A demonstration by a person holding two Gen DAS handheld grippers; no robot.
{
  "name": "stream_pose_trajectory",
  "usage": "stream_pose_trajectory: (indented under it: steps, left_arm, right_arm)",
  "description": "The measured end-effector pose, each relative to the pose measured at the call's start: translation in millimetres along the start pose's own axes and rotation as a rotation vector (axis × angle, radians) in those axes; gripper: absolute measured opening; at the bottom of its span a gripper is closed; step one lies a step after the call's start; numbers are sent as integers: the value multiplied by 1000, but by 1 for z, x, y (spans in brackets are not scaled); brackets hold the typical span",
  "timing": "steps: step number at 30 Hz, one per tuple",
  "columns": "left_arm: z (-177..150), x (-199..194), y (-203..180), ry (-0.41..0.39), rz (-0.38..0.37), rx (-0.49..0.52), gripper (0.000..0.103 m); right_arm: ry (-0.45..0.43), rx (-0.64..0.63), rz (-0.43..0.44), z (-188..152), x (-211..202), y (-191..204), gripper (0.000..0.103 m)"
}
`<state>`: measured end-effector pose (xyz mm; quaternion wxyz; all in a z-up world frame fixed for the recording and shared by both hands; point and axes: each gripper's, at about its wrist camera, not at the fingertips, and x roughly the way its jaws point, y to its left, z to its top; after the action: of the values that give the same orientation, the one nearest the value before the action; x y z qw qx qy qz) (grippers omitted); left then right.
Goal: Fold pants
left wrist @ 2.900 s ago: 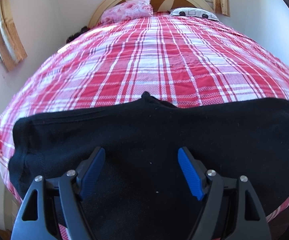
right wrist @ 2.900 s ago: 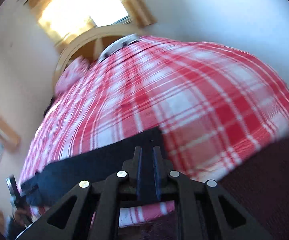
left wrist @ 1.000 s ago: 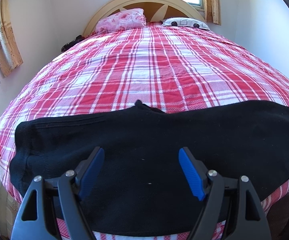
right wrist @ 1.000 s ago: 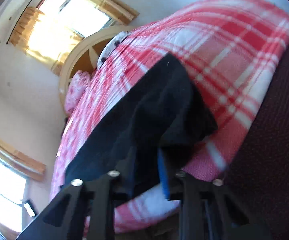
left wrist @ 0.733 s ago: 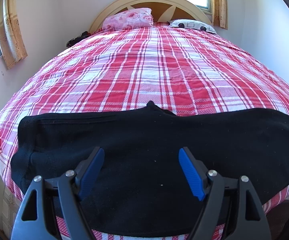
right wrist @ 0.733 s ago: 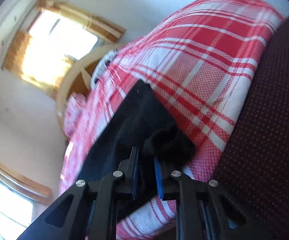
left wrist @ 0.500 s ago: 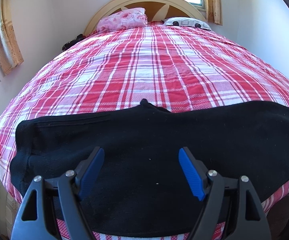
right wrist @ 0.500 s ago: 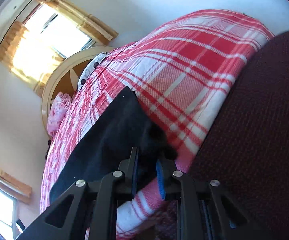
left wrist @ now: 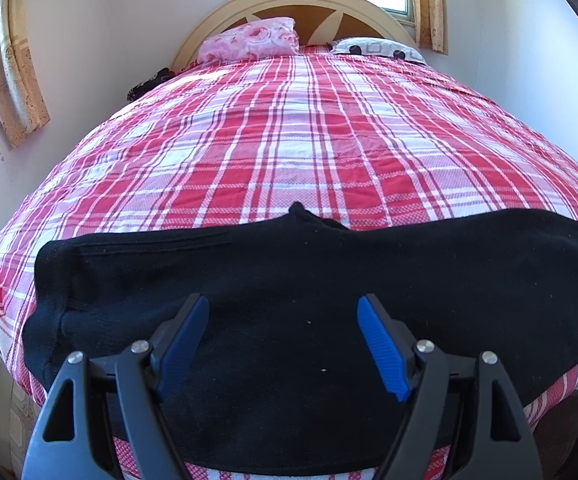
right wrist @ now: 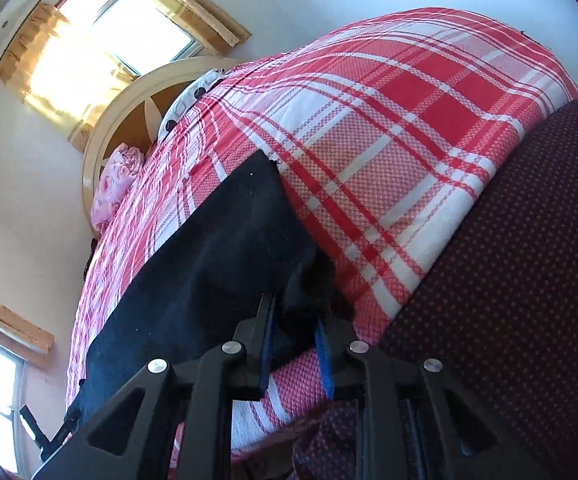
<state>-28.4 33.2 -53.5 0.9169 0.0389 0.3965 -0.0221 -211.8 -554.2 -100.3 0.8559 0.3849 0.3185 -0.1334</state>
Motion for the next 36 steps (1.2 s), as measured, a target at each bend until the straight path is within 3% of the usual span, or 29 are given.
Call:
stream_pose_trajectory:
  steps: [3, 5, 6, 9, 12, 17, 19, 21, 22, 23, 25, 28, 32, 36]
  left_arm:
    - [1, -2, 1, -6, 5, 6, 80]
    - [1, -3, 4, -8, 12, 0, 80]
    - [1, -3, 5, -7, 14, -6, 80]
    - [0, -1, 9, 1, 18, -24, 80]
    - [0, 1, 8, 8, 16, -29, 80]
    - [0, 0, -2, 4, 6, -3, 80]
    - [-1, 0, -6, 3, 0, 6, 80]
    - [-1, 0, -8, 6, -4, 13, 80]
    - [-2, 0, -8, 7, -6, 14, 80]
    - [-1, 0, -8, 7, -8, 15, 80]
    - [-1, -2, -6, 1, -8, 14, 80]
    - [3, -6, -4, -14, -11, 10, 80]
    - [3, -10, -1, -29, -9, 13, 80]
    - [1, -7, 2, -20, -23, -3, 80]
  right_arm:
    - [-59, 21, -33, 5, -7, -4, 32]
    - [-80, 2, -30, 13, -6, -3, 58]
    - [-87, -13, -38, 17, -7, -3, 61]
    - [-83, -46, -70, 27, -8, -6, 62]
    - [-23, -76, -48, 32, 6, -5, 62]
    - [74, -279, -108, 16, 19, 25, 64]
    - [113, -317, -110, 9, 21, 32, 61]
    - [109, -304, -109, 4, 20, 30, 44]
    - [100, -276, -97, 4, 19, 26, 32]
    - [94, -213, -47, 5, 17, 17, 24]
    - [73, -136, 11, 5, 13, 6, 18]
    - [34, -80, 58, 4, 10, 10, 16]
    - [-34, -176, 39, 4, -2, 49, 15]
    - [-59, -328, 104, 0, -18, 111, 15]
